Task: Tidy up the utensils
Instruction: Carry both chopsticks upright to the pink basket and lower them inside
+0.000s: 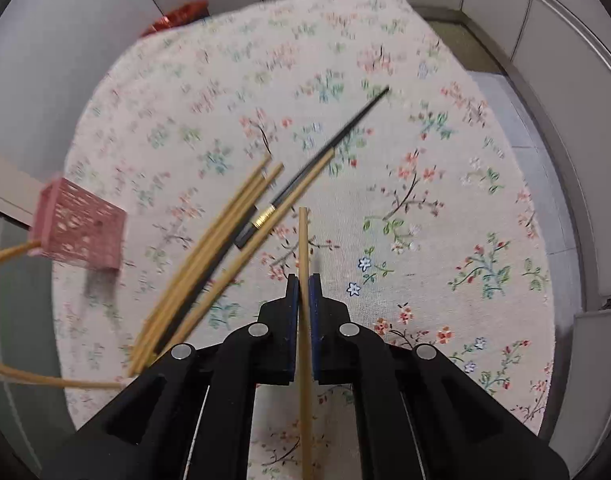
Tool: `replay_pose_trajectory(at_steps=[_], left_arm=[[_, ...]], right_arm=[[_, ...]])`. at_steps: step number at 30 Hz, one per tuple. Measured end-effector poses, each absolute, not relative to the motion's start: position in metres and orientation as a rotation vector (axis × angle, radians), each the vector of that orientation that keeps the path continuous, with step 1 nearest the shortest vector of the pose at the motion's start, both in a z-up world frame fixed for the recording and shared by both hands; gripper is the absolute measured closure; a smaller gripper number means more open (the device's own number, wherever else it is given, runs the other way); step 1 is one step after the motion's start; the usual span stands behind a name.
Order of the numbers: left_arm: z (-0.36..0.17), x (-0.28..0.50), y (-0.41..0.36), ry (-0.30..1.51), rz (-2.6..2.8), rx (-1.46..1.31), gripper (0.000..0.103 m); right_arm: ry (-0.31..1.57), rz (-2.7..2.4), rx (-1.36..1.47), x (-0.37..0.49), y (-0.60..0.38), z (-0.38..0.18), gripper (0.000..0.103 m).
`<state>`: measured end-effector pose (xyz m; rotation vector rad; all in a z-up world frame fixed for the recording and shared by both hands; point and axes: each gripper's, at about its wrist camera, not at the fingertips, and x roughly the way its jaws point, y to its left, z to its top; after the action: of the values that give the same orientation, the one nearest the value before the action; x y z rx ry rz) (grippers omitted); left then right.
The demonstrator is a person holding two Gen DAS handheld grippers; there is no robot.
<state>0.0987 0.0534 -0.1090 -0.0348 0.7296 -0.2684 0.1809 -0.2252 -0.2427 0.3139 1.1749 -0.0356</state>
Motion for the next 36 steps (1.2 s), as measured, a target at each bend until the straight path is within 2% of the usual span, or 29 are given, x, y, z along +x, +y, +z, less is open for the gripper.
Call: replay_pose_trajectory(at_steps=[6,14,20,36], left_arm=[[-0.074,0.078,0.055,0.608,-0.266,-0.028,0.098],[-0.014,0.049,0.059,0.318,-0.203,-0.045,0.098],[-0.006,0.071,0.045,0.181,-0.117,-0.001,0.098],[-0.081,0.177,0.045,0.314,-0.003,-0.011,0.098]], right_arm=[[1.007,0.015,0.328,0.154,-0.23,-0.182,0.099],[0.778,0.064,0.3,0.135,-0.219,-0.109,0.099],[0.695,0.079,0.327,0.137,-0.213,-0.084,0.099],[0.694,0.107,0.404,0.157,-0.206,-0.091,0.099]])
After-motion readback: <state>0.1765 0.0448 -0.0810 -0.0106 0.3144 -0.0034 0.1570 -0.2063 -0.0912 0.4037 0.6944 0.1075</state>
